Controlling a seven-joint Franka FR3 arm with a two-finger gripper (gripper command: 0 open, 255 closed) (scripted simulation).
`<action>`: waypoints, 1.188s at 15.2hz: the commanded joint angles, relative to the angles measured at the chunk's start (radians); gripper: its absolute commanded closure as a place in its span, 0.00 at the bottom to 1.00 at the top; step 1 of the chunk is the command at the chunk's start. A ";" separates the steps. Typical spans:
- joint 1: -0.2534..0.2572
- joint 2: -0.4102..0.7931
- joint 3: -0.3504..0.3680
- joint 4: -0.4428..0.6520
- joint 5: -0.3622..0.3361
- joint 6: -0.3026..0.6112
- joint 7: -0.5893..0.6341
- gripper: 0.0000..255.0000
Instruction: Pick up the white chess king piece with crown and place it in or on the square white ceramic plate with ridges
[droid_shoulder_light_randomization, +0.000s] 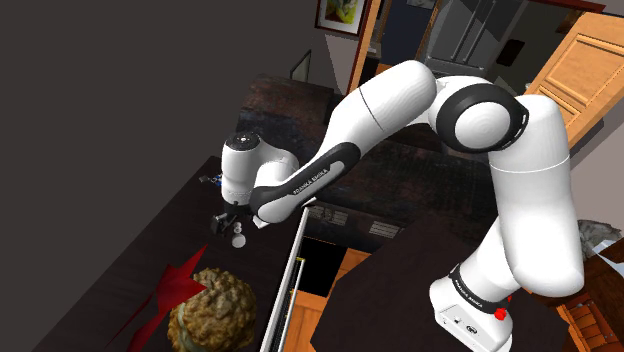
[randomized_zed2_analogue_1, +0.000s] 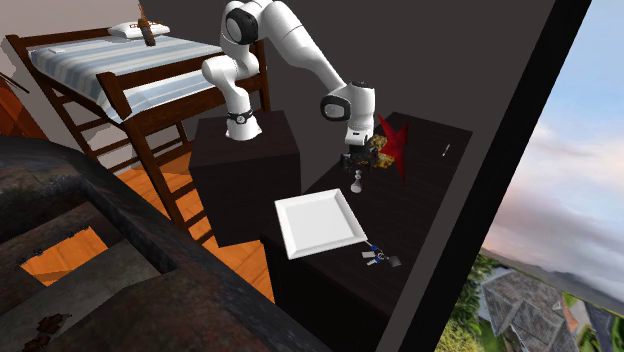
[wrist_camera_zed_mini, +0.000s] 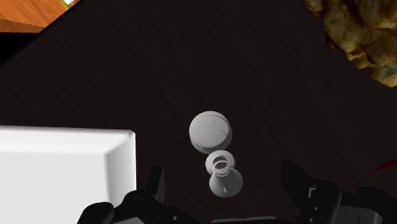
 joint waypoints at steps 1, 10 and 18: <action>0.000 0.000 0.000 0.000 0.000 0.000 0.000 1.00; 0.000 0.000 0.000 0.000 0.000 0.000 0.000 1.00; -0.019 -0.075 0.027 -0.004 0.032 -0.070 -0.024 1.00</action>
